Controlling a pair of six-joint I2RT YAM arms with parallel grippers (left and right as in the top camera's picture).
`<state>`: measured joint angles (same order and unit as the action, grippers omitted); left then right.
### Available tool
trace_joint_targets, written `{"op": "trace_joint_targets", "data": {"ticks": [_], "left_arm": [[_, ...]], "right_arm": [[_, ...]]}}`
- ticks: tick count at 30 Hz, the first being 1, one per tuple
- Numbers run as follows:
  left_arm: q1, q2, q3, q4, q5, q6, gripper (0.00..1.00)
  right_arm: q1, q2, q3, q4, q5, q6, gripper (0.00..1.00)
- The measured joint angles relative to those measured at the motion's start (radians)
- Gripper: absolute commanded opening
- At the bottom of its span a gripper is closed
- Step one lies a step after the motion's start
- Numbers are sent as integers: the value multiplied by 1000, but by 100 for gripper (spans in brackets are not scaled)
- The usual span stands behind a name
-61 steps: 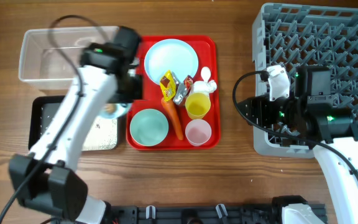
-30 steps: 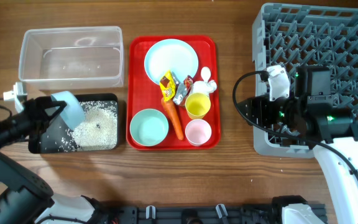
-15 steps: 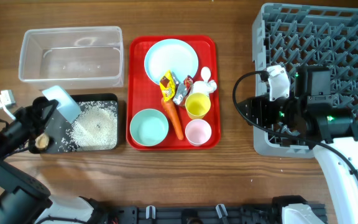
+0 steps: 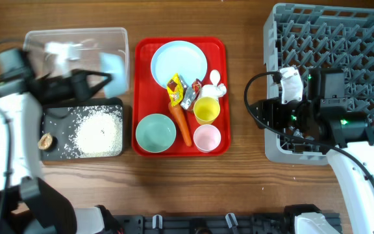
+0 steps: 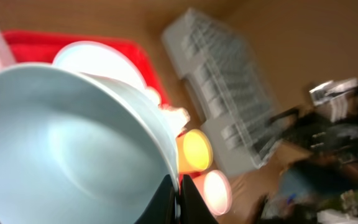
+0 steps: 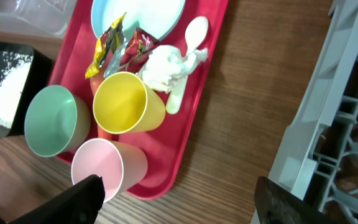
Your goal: Sort waste into correct bins and load items into the dishwasher rack
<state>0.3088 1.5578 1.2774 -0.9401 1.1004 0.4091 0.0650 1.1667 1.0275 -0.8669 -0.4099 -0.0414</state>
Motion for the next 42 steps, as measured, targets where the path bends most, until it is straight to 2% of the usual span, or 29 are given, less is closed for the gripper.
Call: {"op": "trace_joint_targets", "data": {"ticks": [1, 4, 8, 13, 22, 28, 35, 38, 39, 40, 41, 42], "left_arm": [[-68, -8, 3, 19, -67, -48, 4], [-303, -16, 3, 97, -405, -219, 4], [-542, -3, 3, 135, -777, -369, 4], [-697, 90, 3, 147, -1038, -444, 4], [-710, 237, 3, 149, -1133, -486, 4], [-719, 247, 3, 154, -1128, -491, 4], [-807, 247, 3, 161, -1112, -491, 6], [-806, 247, 3, 159, -1106, -494, 17], [-803, 247, 3, 159, -1103, -501, 27], [-800, 247, 3, 159, -1102, -500, 43], [-797, 247, 3, 159, -1102, -497, 55], [-794, 247, 3, 159, -1102, -499, 61]], "right_arm": [[0, 0, 0, 0, 0, 3, 80], [0, 1, 0, 0, 1, 3, 80], [0, 1, 0, -3, 3, 7, 80], [0, 1, 0, -5, 6, 11, 83], [0, 1, 0, -8, 8, 11, 84], [0, 1, 0, -8, 10, 11, 83], [0, 1, 0, -8, 12, 11, 84], [0, 1, 0, -8, 15, 11, 84], [0, 1, 0, -8, 15, 11, 83], [0, 1, 0, -8, 15, 11, 84], [0, 1, 0, -8, 15, 11, 84], [0, 1, 0, -8, 16, 11, 84]]}}
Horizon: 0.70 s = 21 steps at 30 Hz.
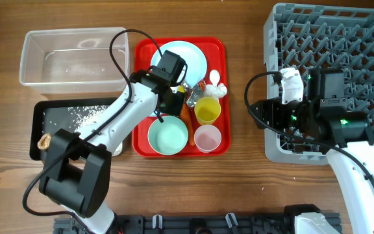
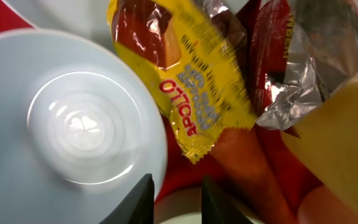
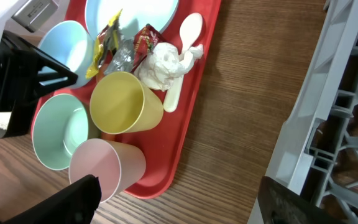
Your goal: Sort waste into correct bins and load items into the dishwasher rack
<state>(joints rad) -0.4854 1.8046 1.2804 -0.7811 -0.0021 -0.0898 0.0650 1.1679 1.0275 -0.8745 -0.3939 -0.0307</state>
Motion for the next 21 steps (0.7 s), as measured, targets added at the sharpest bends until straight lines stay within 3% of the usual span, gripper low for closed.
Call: {"op": "trace_joint_targets", "data": {"ticks": [1, 3, 10, 16, 21], "left_arm": [[3, 0, 0, 0, 0, 0, 73], [9, 0, 0, 2, -16, -5, 76], [8, 0, 36, 83, -55, -2, 78], [-21, 11, 70, 250, -61, 14, 78], [-23, 112, 73, 324, -61, 21, 72]], "right_arm": [[0, 0, 0, 0, 2, 0, 84], [0, 0, 0, 0, 2, 0, 84], [0, 0, 0, 0, 2, 0, 85], [0, 0, 0, 1, 2, 0, 84], [0, 0, 0, 0, 2, 0, 84]]}}
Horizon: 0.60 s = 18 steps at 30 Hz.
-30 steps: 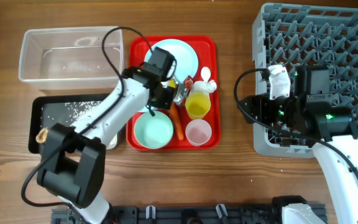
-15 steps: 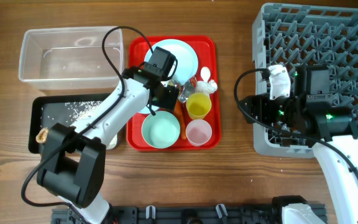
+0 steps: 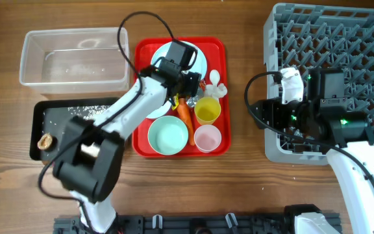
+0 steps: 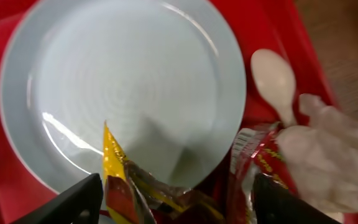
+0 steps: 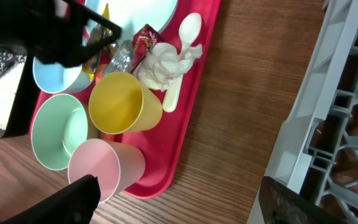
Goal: Sort waste into correct bins and load items into the dishwasher rack
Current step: 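Carry the yellow Apollo wrapper to the clear bin and release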
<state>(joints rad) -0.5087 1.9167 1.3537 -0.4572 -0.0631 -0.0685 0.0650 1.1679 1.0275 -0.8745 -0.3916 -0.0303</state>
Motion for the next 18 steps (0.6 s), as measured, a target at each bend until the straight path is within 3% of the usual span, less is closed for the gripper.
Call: {"op": "trace_joint_targets", "data": {"ticks": [4, 7, 14, 18], "left_arm": [[0, 59, 0, 18, 0, -9, 60], [0, 59, 0, 35, 0, -26, 33], [0, 62, 0, 14, -4, -45, 5], [0, 64, 0, 10, -4, -50, 4]], "right_arm": [[0, 0, 0, 0, 0, 0, 84], [0, 0, 0, 0, 0, 0, 84], [0, 0, 0, 0, 11, 0, 85], [0, 0, 0, 0, 19, 0, 84]]}}
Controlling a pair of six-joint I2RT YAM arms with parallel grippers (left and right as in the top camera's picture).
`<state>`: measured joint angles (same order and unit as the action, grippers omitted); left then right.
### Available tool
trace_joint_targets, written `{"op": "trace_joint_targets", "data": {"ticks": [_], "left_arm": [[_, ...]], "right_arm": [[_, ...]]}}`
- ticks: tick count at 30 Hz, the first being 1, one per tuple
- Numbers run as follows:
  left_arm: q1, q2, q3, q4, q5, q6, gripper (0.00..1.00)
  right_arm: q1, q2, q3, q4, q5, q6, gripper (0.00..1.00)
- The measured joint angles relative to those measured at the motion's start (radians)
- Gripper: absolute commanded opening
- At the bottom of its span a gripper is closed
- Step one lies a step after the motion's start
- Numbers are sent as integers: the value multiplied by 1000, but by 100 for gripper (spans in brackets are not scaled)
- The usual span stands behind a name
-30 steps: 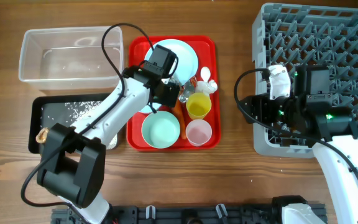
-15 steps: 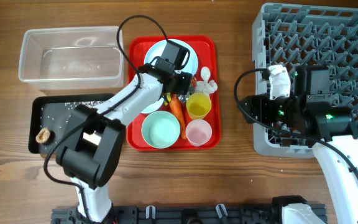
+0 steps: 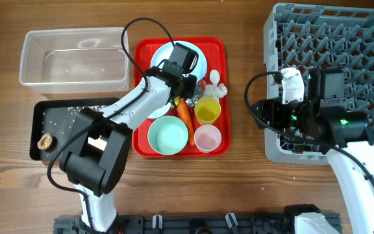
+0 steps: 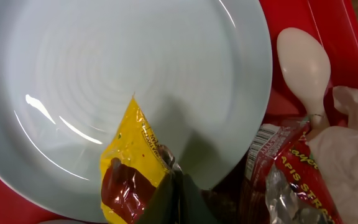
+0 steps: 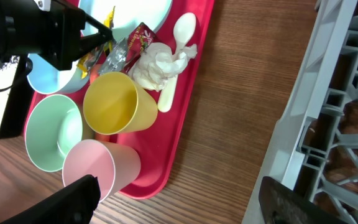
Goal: Sort waste into correct bins and load items into the dishwasher rack
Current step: 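Carry the yellow Apollo wrapper to the clear bin and release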
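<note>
My left gripper point(image 4: 174, 180) is shut on the edge of a yellow-and-brown snack wrapper point(image 4: 132, 168) that lies on the rim of the pale blue plate point(image 4: 123, 68). The plate sits at the back of the red tray point(image 3: 223, 97). A red wrapper point(image 4: 284, 168), a white spoon point(image 4: 303, 59) and a crumpled tissue point(image 4: 347, 124) lie beside it. A carrot point(image 3: 186, 118), yellow cup point(image 3: 206, 110), pink cup point(image 3: 207, 138), green bowl point(image 3: 168, 134) and blue bowl point(image 5: 47, 73) fill the tray's front. My right gripper point(image 5: 182, 205) is open over bare wood beside the grey dishwasher rack point(image 3: 343, 39).
A clear plastic bin point(image 3: 73, 58) stands at the back left. In front of it is a black tray point(image 3: 57, 120) holding scattered rice and a brown scrap point(image 3: 45, 141). My left arm crosses from the black tray to the red tray.
My left gripper was open above the plate and wrappers. Now it is lower and shut on the yellow wrapper. The right arm has not moved.
My left gripper first held the blue bowl up over the bins at the left. Then the bowl stood on the red tray and the gripper was open over the wrappers. It stayed open above the plate, and now grips the yellow wrapper. The right gripper stayed open by the rack.
</note>
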<state>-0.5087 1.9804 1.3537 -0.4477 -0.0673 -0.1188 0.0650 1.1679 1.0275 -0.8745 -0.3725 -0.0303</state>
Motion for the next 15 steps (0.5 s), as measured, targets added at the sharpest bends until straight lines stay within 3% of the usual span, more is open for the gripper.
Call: {"op": "trace_joint_targets", "data": {"ticks": [15], "left_arm": [[36, -49, 169, -40, 2, -30, 4]], "right_arm": [[0, 0, 0, 0, 4, 0, 84]]}}
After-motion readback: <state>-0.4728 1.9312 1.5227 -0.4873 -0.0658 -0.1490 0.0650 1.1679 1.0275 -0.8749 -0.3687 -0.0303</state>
